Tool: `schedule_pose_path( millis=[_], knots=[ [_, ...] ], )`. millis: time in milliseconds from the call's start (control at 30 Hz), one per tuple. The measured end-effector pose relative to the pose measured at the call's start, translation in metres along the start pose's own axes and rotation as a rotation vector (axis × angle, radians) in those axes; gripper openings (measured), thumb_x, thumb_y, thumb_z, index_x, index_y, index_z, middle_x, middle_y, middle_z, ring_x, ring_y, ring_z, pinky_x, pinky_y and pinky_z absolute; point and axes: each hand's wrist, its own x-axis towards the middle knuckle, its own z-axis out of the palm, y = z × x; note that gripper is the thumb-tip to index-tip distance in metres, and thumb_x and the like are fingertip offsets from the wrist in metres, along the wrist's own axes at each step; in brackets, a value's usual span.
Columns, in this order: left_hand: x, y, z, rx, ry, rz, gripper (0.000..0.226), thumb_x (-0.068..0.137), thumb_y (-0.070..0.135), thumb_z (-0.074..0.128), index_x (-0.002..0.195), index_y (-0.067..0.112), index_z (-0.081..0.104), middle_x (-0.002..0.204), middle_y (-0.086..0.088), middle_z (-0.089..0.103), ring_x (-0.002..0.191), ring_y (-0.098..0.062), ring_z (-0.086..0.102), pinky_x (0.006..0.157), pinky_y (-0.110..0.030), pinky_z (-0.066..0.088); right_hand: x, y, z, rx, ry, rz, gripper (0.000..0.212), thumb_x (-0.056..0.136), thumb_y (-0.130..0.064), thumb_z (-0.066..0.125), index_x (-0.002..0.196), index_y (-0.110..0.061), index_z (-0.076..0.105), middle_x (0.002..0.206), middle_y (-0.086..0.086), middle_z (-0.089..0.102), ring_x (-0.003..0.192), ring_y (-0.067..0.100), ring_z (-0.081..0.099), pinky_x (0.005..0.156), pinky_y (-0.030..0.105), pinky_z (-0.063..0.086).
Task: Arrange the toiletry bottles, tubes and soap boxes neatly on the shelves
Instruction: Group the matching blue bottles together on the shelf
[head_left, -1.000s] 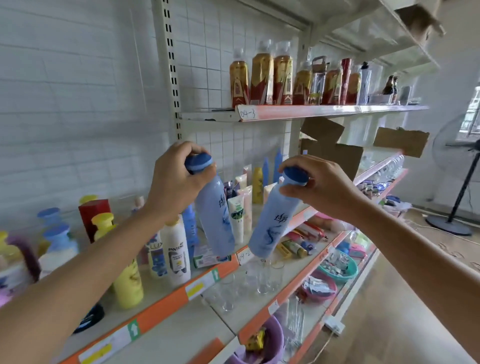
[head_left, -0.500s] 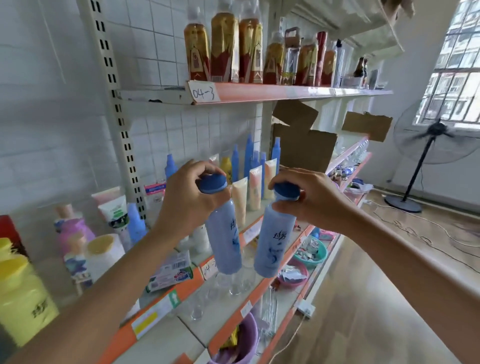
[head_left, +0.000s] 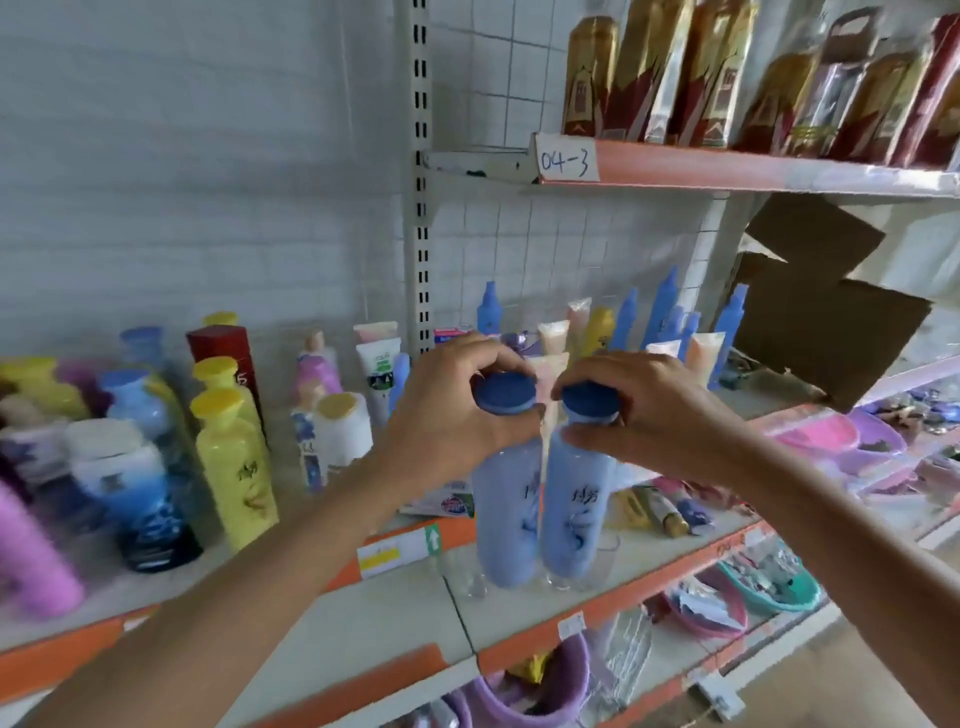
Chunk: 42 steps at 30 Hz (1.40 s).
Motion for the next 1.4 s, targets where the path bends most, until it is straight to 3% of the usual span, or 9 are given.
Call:
schedule_pose_path(
  millis=[267, 567, 700, 800, 1000, 1100, 1233, 1333, 1400],
  knots=[
    [-0.088, 0.008, -0.056, 0.194, 0.169, -0.242, 0.032, 0.055, 0.042, 0.066, 0.077, 0.019, 0.067, 0.079, 0.005, 0.065, 0.076, -0.008, 0.061, 0.071, -0.025, 0.047, 0.014, -0.055, 0.055, 0.222, -0.139, -0.312, 0.029, 0.066, -0.016, 0.078, 0.094, -0.016, 0.068, 0.082, -0.009, 0.061, 0.079, -0.001, 0.047, 0.071, -0.002, 0.033],
    [-0.134, 0.001, -0.131, 0.385, 0.285, -0.387, 0.023, 0.066, 0.009, 0.076, 0.083, 0.022, 0.066, 0.088, 0.009, 0.065, 0.085, -0.004, 0.059, 0.071, -0.011, 0.044, 0.042, -0.117, 0.083, 0.315, -0.189, -0.484, 0.026, 0.071, -0.021, 0.075, 0.095, -0.017, 0.066, 0.087, -0.010, 0.062, 0.083, 0.005, 0.051, 0.073, 0.007, 0.038],
    [-0.140, -0.012, -0.164, 0.412, 0.323, -0.390, 0.024, 0.068, 0.012, 0.077, 0.084, 0.025, 0.065, 0.089, 0.013, 0.064, 0.086, -0.001, 0.060, 0.073, -0.011, 0.045, 0.061, -0.143, 0.089, 0.332, -0.157, -0.468, 0.024, 0.072, -0.018, 0.075, 0.095, -0.021, 0.065, 0.083, -0.023, 0.056, 0.080, -0.008, 0.051, 0.070, 0.005, 0.038],
    [-0.146, -0.027, -0.191, 0.426, 0.346, -0.389, 0.025, 0.069, 0.013, 0.076, 0.084, 0.029, 0.063, 0.088, 0.018, 0.061, 0.086, 0.005, 0.057, 0.070, -0.007, 0.042, 0.076, -0.162, 0.102, 0.314, -0.126, -0.445, 0.026, 0.074, -0.018, 0.073, 0.099, -0.018, 0.064, 0.090, -0.013, 0.060, 0.079, 0.004, 0.053, 0.072, 0.011, 0.039],
    [-0.156, -0.051, -0.239, 0.432, 0.357, -0.314, 0.022, 0.067, 0.010, 0.073, 0.086, 0.018, 0.065, 0.088, 0.010, 0.062, 0.085, -0.003, 0.058, 0.073, -0.011, 0.043, 0.100, -0.190, 0.134, 0.290, -0.069, -0.340, 0.029, 0.077, -0.022, 0.071, 0.104, -0.015, 0.062, 0.101, -0.001, 0.063, 0.088, 0.017, 0.056, 0.078, 0.003, 0.032],
    [-0.159, -0.061, -0.259, 0.438, 0.339, -0.315, 0.024, 0.070, 0.005, 0.073, 0.086, 0.021, 0.066, 0.090, 0.009, 0.064, 0.087, -0.003, 0.058, 0.074, -0.012, 0.044, 0.109, -0.203, 0.148, 0.281, -0.061, -0.288, 0.031, 0.078, -0.023, 0.070, 0.107, -0.016, 0.061, 0.107, 0.000, 0.063, 0.094, 0.020, 0.057, 0.082, 0.020, 0.041],
    [-0.165, -0.074, -0.275, 0.395, 0.307, -0.319, 0.022, 0.067, 0.015, 0.073, 0.084, 0.028, 0.065, 0.091, 0.011, 0.064, 0.088, -0.001, 0.059, 0.075, -0.011, 0.044, 0.120, -0.218, 0.172, 0.239, -0.053, -0.225, 0.030, 0.079, -0.023, 0.070, 0.106, -0.016, 0.061, 0.106, 0.000, 0.062, 0.095, 0.020, 0.057, 0.078, 0.003, 0.032],
    [-0.167, -0.082, -0.280, 0.358, 0.298, -0.323, 0.022, 0.062, 0.027, 0.066, 0.084, 0.028, 0.064, 0.090, 0.014, 0.064, 0.088, -0.001, 0.060, 0.075, -0.009, 0.043, 0.128, -0.225, 0.189, 0.263, -0.059, -0.193, 0.030, 0.077, -0.022, 0.072, 0.104, -0.014, 0.061, 0.100, 0.003, 0.061, 0.090, 0.023, 0.056, 0.077, 0.025, 0.041],
    [-0.168, -0.086, -0.282, 0.335, 0.297, -0.312, 0.021, 0.062, 0.026, 0.066, 0.083, 0.027, 0.064, 0.090, 0.014, 0.063, 0.087, -0.001, 0.060, 0.075, -0.009, 0.043, 0.133, -0.228, 0.196, 0.263, -0.062, -0.166, 0.031, 0.077, -0.023, 0.072, 0.104, -0.015, 0.061, 0.099, 0.002, 0.060, 0.089, 0.021, 0.055, 0.075, 0.024, 0.040]
  ],
)
